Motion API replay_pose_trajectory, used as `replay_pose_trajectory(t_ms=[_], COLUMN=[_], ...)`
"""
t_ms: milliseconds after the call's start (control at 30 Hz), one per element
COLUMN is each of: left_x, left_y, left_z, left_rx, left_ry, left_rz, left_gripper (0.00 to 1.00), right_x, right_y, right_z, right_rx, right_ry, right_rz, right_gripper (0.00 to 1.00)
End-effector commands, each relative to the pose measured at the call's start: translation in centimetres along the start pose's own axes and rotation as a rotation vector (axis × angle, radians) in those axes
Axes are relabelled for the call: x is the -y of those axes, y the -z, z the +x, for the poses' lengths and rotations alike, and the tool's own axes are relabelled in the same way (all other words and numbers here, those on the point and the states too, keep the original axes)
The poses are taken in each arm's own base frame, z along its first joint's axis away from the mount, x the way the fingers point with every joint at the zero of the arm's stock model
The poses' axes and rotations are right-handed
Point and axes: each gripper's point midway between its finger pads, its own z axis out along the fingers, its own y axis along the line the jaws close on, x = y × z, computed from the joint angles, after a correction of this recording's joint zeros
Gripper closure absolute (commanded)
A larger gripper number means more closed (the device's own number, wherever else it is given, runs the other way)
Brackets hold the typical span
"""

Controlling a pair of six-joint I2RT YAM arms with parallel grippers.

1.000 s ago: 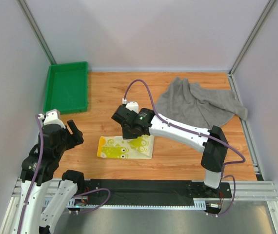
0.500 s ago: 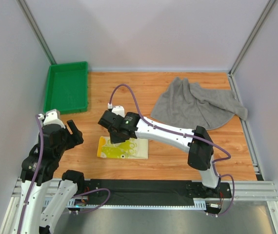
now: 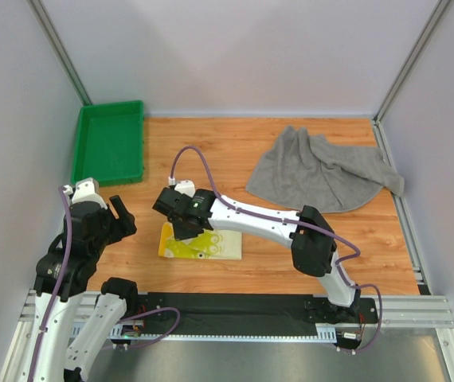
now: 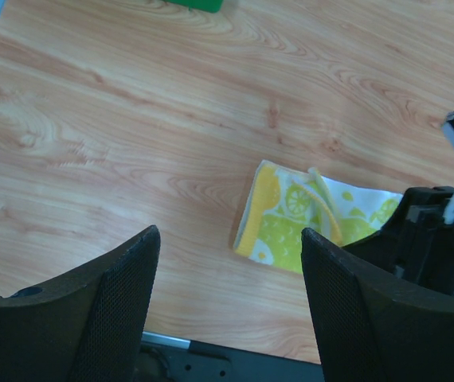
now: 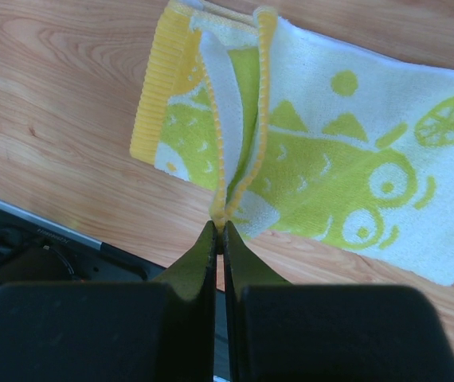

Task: Roll the towels
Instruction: Fold the towel

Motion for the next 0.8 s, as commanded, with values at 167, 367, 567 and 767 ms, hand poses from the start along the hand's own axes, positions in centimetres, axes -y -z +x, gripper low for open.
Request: replay_pose_trajectory(t_ms=[167, 367, 567, 767], left_x=[-0.1, -0.1, 0.1, 1.7], left_y=[0.2, 0.1, -0.2, -0.8], left_z=[-0.5, -0.5, -0.4, -0.1], left_rx=[0.021, 0.020, 0.005, -0.031], left_ry=[0.013, 0.014, 0.009, -0.035], left_rz=[-0.007, -0.008, -0.008, 0.071], left_gripper=[0.22, 0.22, 0.22, 0.23], right_x=[-4.5, -5.2, -6.2, -4.7], right_y=[-2.9, -5.1, -4.3, 1.9], right_z=[1.0, 2.5, 0.9, -2.6], right_rx=[-0.006, -0.040, 0.017, 0.129], right_ry=[0.041, 0.070, 0.124, 0.149], right_rz=[-0.128, -0.168, -0.211, -0.231], right_gripper=[1.00, 0.87, 0.32, 0.28])
